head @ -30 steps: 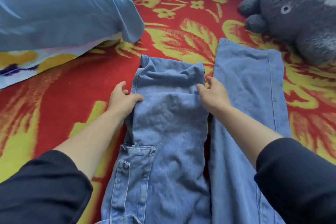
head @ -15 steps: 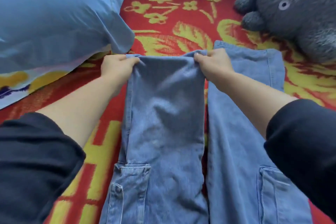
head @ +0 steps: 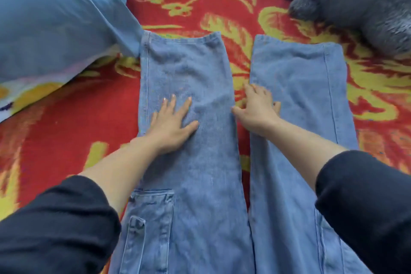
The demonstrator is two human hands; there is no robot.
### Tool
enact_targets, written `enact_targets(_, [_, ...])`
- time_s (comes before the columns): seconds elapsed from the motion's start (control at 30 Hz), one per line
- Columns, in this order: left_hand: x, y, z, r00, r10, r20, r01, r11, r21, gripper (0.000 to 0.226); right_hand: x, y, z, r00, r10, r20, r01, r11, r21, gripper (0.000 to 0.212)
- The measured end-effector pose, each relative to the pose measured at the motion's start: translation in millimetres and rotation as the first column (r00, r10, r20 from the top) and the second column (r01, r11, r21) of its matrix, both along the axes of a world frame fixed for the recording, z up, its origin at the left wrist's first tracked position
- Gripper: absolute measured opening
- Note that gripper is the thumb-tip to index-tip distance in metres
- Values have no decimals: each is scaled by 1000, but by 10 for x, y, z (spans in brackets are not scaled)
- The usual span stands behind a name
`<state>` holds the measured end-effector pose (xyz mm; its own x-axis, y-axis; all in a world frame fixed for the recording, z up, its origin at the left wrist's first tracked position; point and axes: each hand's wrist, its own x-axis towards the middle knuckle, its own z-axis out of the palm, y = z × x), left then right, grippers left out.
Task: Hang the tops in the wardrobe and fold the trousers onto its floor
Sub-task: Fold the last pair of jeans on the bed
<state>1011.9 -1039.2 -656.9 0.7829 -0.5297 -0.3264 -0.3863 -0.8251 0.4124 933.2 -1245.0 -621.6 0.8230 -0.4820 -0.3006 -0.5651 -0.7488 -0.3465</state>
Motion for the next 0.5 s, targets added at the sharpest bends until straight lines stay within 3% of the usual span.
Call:
enact_targets(0.13, [-107,-13,-177,990,-53,128,28,982,187,68,-389,-20,-271,983,184,-17,-185,977,-104,60])
enact_targets(0.27, [-174,-155,-31,993,-32,113,-6,946,325,65,-902,-211,-265,992,129,-6,-128,981,-142,55])
enact_targets(0.33, [-454,-256,44,995,44,89,-64,966,248,65,-1315,-338,-254,995,72,-75,-83,985,-152,54])
enact_targets(0.4, [-1015,-341,79,996,81,22,-82,996,37,68,-1796,-460,-248,988,33,-153,-59,984,-168,55])
enact_targets(0.47, [-1748,-384,103,997,56,-50,-65,980,-189,68,-2249,-553,-243,981,19,-193,-50,986,-158,61])
enact_targets(0.5, [-2118,-394,107,999,5,-53,-17,975,-220,68,-2432,-581,-231,982,-5,-187,-16,994,-110,65])
